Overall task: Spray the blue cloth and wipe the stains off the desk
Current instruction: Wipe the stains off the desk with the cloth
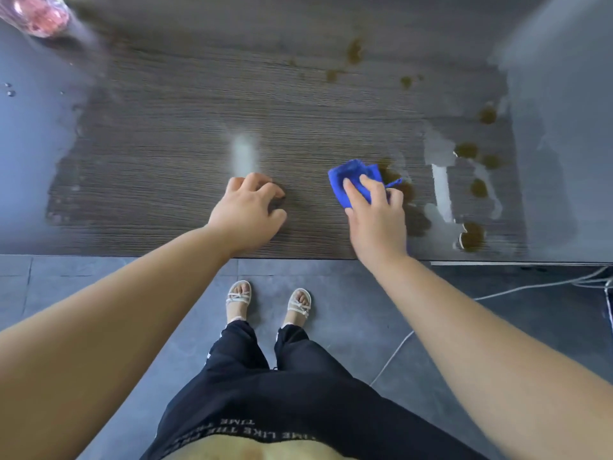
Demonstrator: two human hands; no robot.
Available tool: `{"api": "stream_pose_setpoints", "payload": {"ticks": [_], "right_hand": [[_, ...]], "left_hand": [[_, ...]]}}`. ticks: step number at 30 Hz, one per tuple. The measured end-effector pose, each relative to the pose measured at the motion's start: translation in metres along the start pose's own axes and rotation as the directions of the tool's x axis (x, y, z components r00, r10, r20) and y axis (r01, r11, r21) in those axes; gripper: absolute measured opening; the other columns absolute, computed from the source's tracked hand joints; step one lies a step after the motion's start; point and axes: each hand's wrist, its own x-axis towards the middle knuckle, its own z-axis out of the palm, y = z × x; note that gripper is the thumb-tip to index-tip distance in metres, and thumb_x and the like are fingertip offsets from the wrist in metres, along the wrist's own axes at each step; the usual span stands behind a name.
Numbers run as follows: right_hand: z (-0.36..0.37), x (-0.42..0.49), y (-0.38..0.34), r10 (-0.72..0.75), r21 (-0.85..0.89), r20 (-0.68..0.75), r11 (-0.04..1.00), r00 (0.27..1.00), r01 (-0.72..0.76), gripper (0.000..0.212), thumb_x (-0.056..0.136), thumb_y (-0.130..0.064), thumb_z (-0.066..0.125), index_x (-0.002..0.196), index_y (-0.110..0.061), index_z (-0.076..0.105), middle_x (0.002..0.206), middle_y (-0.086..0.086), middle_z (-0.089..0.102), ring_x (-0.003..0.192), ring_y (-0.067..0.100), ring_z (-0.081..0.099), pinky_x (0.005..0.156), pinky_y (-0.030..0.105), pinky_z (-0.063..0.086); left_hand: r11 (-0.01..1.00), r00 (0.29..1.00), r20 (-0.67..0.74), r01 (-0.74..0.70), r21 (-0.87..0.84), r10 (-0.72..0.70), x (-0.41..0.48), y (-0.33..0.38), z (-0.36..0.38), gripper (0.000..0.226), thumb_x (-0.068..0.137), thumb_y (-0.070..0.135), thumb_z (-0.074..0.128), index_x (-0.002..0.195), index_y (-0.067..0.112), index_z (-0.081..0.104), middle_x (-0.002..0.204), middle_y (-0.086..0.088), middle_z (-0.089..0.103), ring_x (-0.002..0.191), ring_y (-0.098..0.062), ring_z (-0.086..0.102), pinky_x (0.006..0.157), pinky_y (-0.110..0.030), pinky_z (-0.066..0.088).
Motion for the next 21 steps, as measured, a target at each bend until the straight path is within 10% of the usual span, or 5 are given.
{"api": "stream_pose_setpoints", "payload": {"ticks": [8,15,21], "right_hand": [[-0.001,-0.032,-0.003,-0.405,0.114,0.064,0.911,0.912,0.397,0.047,0.078,-0.010,0.063,0.124,-0.019,0.060,0.126,0.007,0.059,0.090,0.029,0.041,0.073,0.042,0.053],[0.000,-0.003,-0.014,0.041,-0.027,-0.030,0.999,0.999,-0.041,0.049,0.073,-0.016,0.075,0.119,-0.012,0.062,0.121,0.015,0.060,0.079,0.039,0.056,0.067,0.041,0.050],[-0.011,-0.046,0.005,-0.373,0.037,0.104,0.928,0.922,0.371,0.051,0.078,-0.016,0.063,0.128,-0.023,0.055,0.131,0.001,0.047,0.090,0.030,0.048,0.070,0.040,0.050]], "left_hand": [[0.999,0.999,-0.024,0.025,0.041,-0.024,0.000,0.008,0.003,0.050,0.088,0.029,0.044,0.137,0.017,0.038,0.141,0.001,0.030,0.129,-0.028,0.021,0.103,-0.033,0.030],[0.997,0.999,-0.015,0.049,0.057,-0.048,0.001,0.012,0.001,0.050,0.088,0.033,0.045,0.135,0.017,0.039,0.137,0.001,0.030,0.127,-0.027,0.021,0.085,-0.031,0.036],[0.997,0.997,-0.007,0.081,-0.006,-0.081,0.004,0.012,0.001,0.047,0.088,0.031,0.043,0.133,0.019,0.041,0.137,0.000,0.031,0.128,-0.026,0.019,0.098,-0.036,0.034]]}}
